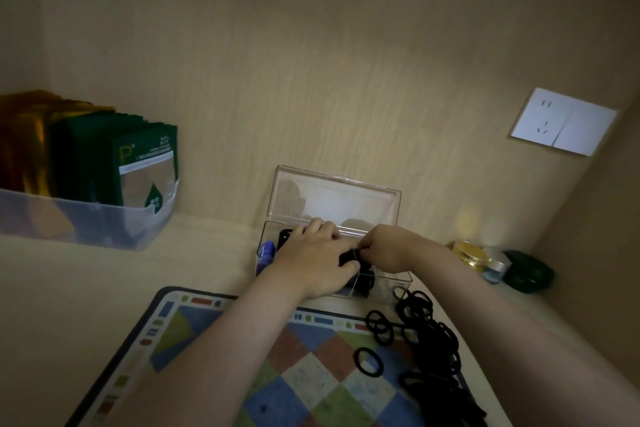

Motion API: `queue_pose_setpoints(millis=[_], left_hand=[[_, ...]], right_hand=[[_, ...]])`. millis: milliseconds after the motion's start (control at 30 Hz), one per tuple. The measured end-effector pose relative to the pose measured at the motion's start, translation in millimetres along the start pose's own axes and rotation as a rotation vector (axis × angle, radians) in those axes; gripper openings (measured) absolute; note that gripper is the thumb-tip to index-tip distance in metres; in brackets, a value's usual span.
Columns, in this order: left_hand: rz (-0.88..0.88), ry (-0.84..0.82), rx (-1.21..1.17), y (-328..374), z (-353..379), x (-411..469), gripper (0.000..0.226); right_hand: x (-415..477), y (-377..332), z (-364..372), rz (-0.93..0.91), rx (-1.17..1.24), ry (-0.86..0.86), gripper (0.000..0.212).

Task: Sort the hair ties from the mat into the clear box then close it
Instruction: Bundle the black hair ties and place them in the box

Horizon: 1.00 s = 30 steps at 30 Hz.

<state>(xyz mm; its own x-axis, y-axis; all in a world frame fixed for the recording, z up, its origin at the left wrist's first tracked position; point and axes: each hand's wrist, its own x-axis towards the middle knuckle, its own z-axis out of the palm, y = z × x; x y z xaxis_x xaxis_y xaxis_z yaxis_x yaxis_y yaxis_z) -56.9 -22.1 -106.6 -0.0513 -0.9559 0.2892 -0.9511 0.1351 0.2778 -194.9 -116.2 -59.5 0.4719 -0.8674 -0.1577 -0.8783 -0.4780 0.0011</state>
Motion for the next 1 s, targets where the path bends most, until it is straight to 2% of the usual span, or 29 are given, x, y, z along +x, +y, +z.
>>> queue_pose_setpoints(millis=[67, 133, 267, 400, 467, 600, 700, 833, 933, 1000], left_hand=[[-0.001, 0.0, 0.007, 1, 0, 1, 0.049], [0.0, -0.005, 0.008, 2, -1, 1, 0.049], [0.004, 0.002, 0.014, 2, 1, 2, 0.051], [0.005, 0.036, 0.055, 1, 5, 2, 0.058], [0.015, 0.049, 0.061, -1, 6, 2, 0.058], [0.021, 0.051, 0.055, -1, 5, 2, 0.06], [0.03, 0.079, 0.042, 3, 2, 3, 0.06], [0.13, 0.21, 0.088, 17, -2, 2, 0.047], [0.242, 0.271, 0.002, 39, 0, -2, 0.03], [0.292, 0.254, -0.067, 53, 3, -6, 0.02]], right_hand=[[-5, 6, -6, -0.063, 0.059, -0.058, 0.027], [-12, 9, -11, -0.102, 0.109, -0.045, 0.029], [-28, 14, -12, -0.145, 0.19, 0.155, 0.038], [-36, 6, 6, -0.104, -0.002, 0.106, 0.044], [-36, 2, 15, -0.098, -0.001, 0.107, 0.042], [-40, 10, 14, -0.139, 0.128, 0.116, 0.044], [-51, 27, 7, -0.18, 0.312, 0.218, 0.045], [-67, 54, 4, -0.131, 0.484, 0.386, 0.034], [-76, 73, 14, -0.077, 0.538, 0.435, 0.026], [-80, 86, 26, -0.029, 0.505, 0.434, 0.023]])
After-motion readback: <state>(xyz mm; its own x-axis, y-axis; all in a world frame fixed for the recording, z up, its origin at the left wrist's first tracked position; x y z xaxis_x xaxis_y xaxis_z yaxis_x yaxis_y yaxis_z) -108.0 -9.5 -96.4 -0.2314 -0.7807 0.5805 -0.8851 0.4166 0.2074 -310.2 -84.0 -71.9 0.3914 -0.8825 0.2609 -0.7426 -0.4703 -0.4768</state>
